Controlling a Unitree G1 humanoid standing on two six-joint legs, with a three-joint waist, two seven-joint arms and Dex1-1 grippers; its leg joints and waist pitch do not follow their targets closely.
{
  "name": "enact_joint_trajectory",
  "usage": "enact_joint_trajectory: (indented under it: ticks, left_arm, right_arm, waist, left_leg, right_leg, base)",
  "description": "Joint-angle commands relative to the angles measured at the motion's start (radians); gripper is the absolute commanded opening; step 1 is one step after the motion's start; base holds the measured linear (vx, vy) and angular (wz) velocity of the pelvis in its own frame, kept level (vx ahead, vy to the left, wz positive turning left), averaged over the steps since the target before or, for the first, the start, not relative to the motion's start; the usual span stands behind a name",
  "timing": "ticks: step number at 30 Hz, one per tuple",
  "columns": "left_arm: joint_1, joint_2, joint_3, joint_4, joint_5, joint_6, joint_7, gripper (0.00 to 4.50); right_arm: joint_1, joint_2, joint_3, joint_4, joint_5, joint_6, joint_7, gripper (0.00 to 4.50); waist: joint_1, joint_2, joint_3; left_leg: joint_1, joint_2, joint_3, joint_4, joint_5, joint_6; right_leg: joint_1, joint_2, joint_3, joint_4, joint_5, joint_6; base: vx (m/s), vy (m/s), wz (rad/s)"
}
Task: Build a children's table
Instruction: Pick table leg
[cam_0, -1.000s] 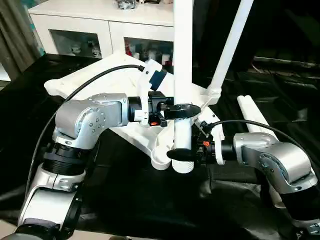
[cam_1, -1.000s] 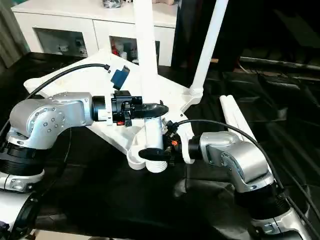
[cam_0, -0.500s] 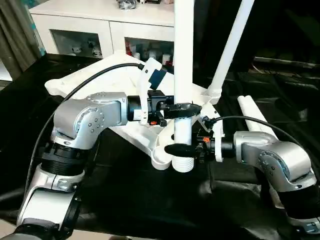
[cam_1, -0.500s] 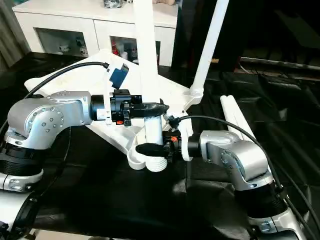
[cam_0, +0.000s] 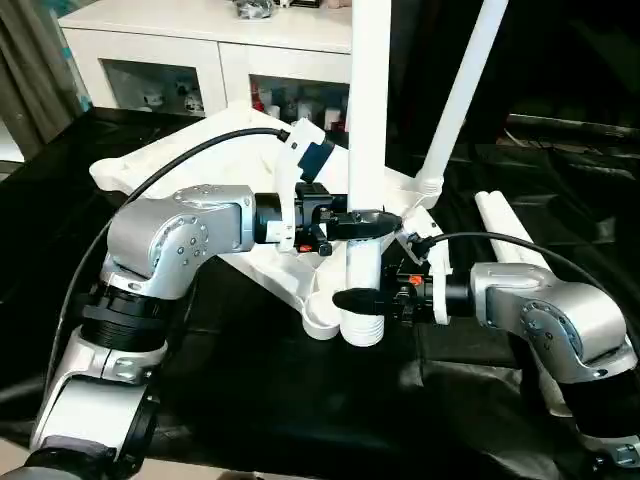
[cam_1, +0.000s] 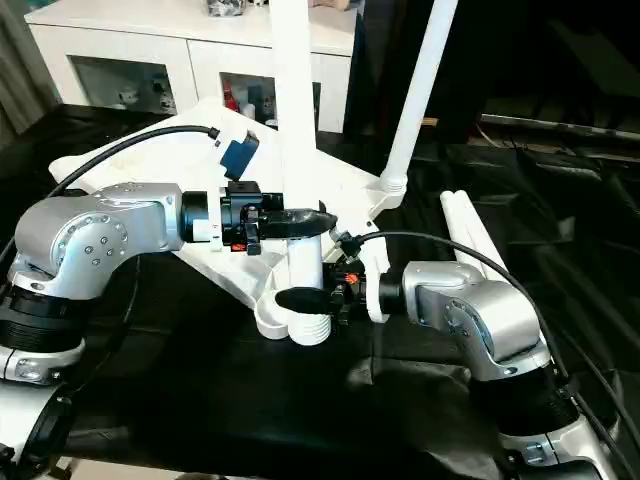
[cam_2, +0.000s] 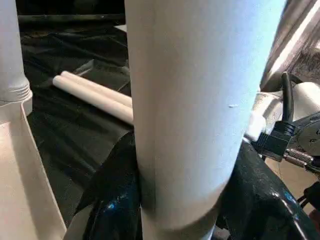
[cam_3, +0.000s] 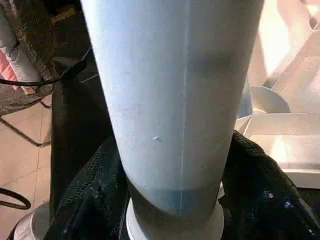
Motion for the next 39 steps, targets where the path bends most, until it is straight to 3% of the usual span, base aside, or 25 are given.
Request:
enact_joint_trajectory:
  ticks: [1,7,14,23,24,28,30,33,39]
  left_arm:
    - [-0.004,0.003,-0.018,-0.021,0.002,-0.006,-0.010,1.86]
    - [-0.003,0.000,-0.017,-0.023,-0.001,-0.003,-0.012,1.85]
    - [-0.002,-0.008,-0.009,-0.029,-0.011,0.010,-0.015,1.85]
    - [-0.001,-0.001,-0.020,-0.028,0.006,-0.003,-0.016,1.85]
    - [0.000,0.001,-0.024,-0.029,0.014,-0.010,-0.015,2.41]
    - [0.004,-0.006,-0.015,-0.030,0.001,-0.002,-0.015,2.76]
    - [0.016,-0.023,0.012,-0.020,0.002,-0.038,-0.002,2.96]
    - [0.045,-0.062,0.074,0.010,0.039,-0.190,0.045,3.15]
    - [0.072,-0.106,0.197,0.049,0.000,-0.294,0.077,3.15]
  right_arm:
    - [-0.019,-0.012,-0.025,0.007,-0.001,-0.005,0.000,2.63]
    - [-0.017,-0.006,-0.017,0.006,-0.001,-0.009,-0.002,2.63]
    - [-0.013,-0.001,-0.017,0.007,-0.001,-0.013,-0.004,1.99]
    - [-0.012,0.001,-0.020,0.009,0.001,-0.013,-0.003,1.91]
    - [-0.012,0.003,-0.022,0.010,0.001,-0.014,-0.004,1.91]
    - [-0.006,0.019,-0.039,0.013,-0.001,-0.023,-0.027,1.91]
    - [0.002,0.040,-0.058,0.016,-0.002,-0.033,-0.055,1.91]
    - [0.009,0.104,-0.115,0.043,-0.019,-0.085,-0.152,1.91]
    - [-0.003,0.170,-0.180,0.104,-0.048,-0.160,-0.269,1.90]
  waist:
    - [0.002,-0.005,-0.068]
    - [0.002,-0.004,-0.068]
    - [0.001,-0.004,-0.067]
    - [0.002,-0.003,-0.068]
    - [0.002,-0.003,-0.068]
    - [0.001,-0.003,-0.067]
    - [0.001,-0.003,-0.067]
    - [0.000,-0.003,-0.067]
    - [-0.002,-0.001,-0.070]
  left_leg:
    - [0.012,0.005,0.004,-0.060,-0.186,-0.031]
    - [0.013,0.005,0.004,-0.060,-0.188,-0.030]
    - [0.013,0.005,0.003,-0.061,-0.193,-0.031]
    - [0.013,0.005,0.004,-0.060,-0.192,-0.031]
    - [0.013,0.005,0.004,-0.060,-0.191,-0.031]
    - [0.013,0.005,0.004,-0.061,-0.192,-0.032]
    - [0.012,0.006,0.004,-0.061,-0.193,-0.033]
    - [0.011,0.006,0.004,-0.061,-0.196,-0.036]
    - [0.013,0.003,0.004,-0.062,-0.197,-0.044]
  right_leg:
    - [0.052,-0.042,0.028,-0.068,-0.229,-0.153]
    - [0.051,-0.041,0.027,-0.068,-0.226,-0.156]
    - [0.051,-0.041,0.027,-0.069,-0.234,-0.153]
    - [0.051,-0.041,0.027,-0.069,-0.226,-0.157]
    - [0.052,-0.041,0.027,-0.068,-0.226,-0.157]
    - [0.050,-0.042,0.027,-0.069,-0.233,-0.157]
    - [0.050,-0.043,0.027,-0.071,-0.235,-0.158]
    - [0.049,-0.044,0.028,-0.073,-0.231,-0.158]
    - [0.050,-0.041,0.026,-0.071,-0.227,-0.148]
  base:
    - [0.000,0.000,0.00]
    - [0.000,0.000,0.00]
    - [0.000,0.000,0.00]
    - [0.000,0.000,0.00]
    - [0.000,0.000,0.00]
    - [0.000,0.000,0.00]
    - [0.000,0.000,0.00]
    - [0.000,0.000,0.00]
    - [0.000,0.000,0.00]
